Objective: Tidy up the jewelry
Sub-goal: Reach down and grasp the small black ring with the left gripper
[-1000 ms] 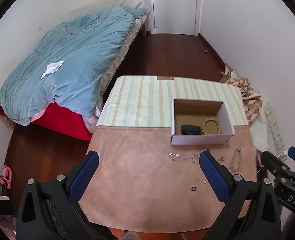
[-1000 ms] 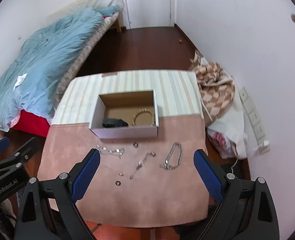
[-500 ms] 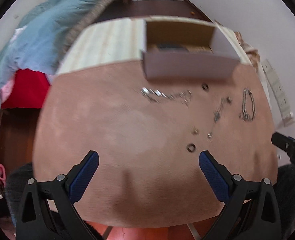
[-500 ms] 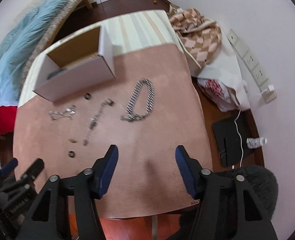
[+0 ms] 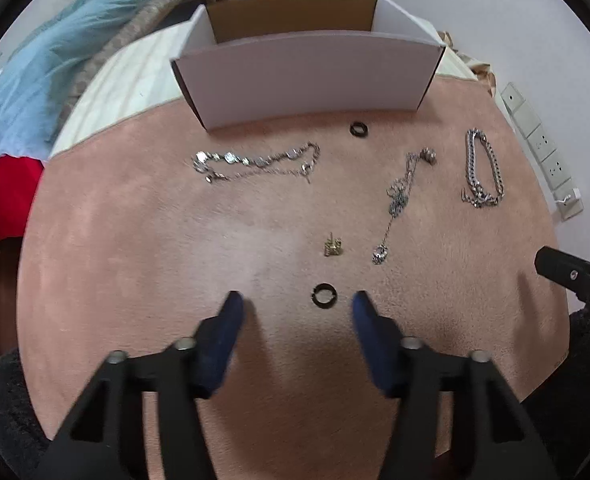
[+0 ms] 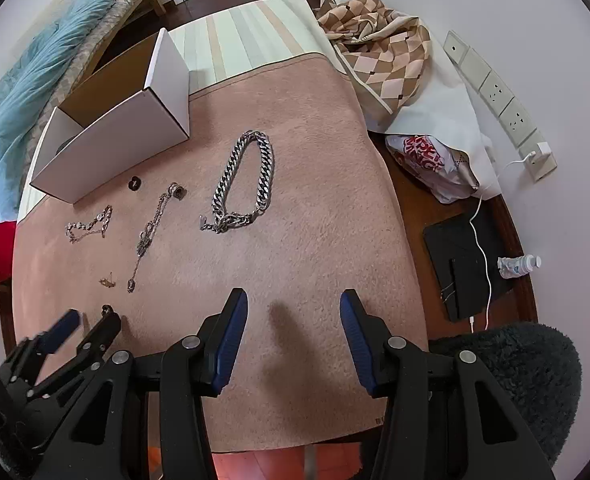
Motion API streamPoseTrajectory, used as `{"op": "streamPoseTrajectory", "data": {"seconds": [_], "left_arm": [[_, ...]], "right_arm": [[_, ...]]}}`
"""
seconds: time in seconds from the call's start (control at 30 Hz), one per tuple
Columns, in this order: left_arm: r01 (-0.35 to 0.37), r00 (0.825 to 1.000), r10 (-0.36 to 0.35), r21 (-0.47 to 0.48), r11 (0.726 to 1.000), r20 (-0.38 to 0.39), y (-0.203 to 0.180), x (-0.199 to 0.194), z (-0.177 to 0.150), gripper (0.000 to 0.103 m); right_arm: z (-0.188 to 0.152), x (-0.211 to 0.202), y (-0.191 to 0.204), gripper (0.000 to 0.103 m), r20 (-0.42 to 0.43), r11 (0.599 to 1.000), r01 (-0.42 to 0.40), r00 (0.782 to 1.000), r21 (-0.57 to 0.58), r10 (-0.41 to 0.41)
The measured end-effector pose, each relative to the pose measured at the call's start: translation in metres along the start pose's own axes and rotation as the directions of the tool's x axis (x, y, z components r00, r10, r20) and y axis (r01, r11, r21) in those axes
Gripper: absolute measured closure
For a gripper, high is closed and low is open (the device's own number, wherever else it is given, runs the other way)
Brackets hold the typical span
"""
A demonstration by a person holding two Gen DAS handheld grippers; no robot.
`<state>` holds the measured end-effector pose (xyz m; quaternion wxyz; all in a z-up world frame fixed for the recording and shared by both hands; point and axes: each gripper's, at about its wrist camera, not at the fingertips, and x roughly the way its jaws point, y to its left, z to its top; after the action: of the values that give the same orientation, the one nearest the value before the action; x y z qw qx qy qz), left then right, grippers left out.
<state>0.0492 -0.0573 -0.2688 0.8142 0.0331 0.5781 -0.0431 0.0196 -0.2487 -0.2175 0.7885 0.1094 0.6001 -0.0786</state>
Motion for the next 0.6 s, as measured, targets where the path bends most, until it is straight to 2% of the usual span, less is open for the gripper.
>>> {"op": "streamPoseTrajectory", "data": {"seconds": [0.23, 0.3, 0.33, 0.43, 0.53, 0.6], "left_arm": [[0.010, 0.999, -0.011, 0.014, 1.000, 0.031, -0.002, 0.002, 0.003, 0.075], [0.016, 0.999, -0.017, 0.022, 1.000, 0.035, -0.001, 0.002, 0.004, 0.089], [0.021, 0.999, -0.022, 0.023, 1.000, 0.034, -0.001, 0.001, 0.003, 0.093], [0.035, 0.999, -0.035, 0.016, 0.999, 0.022, 0.005, -0.003, 0.003, 0.093], [0.025, 0.999, -0.024, -0.007, 1.000, 0.030, 0.022, -0.011, 0.000, 0.093], [0.006, 0.999, -0.005, -0.036, 0.999, 0.036, 0.040, -0.016, -0.001, 0.093]], "right_arm": [[0.002, 0.001, 0.002, 0.053, 0.000, 1.000, -0.004, 1.000, -0.005, 0.004], [0.002, 0.000, 0.004, 0.053, 0.001, 1.000, -0.007, 1.000, -0.006, 0.007], [0.002, -0.001, 0.005, 0.053, 0.002, 1.000, -0.011, 1.000, -0.006, 0.011], [0.002, -0.005, 0.011, 0.053, 0.009, 0.999, -0.047, 0.999, -0.012, 0.047], [-0.001, -0.007, 0.024, 0.053, 0.003, 0.990, -0.137, 0.991, -0.034, 0.137], [-0.004, -0.005, 0.047, 0.053, -0.006, 0.975, -0.202, 0.979, -0.088, 0.202]]}}
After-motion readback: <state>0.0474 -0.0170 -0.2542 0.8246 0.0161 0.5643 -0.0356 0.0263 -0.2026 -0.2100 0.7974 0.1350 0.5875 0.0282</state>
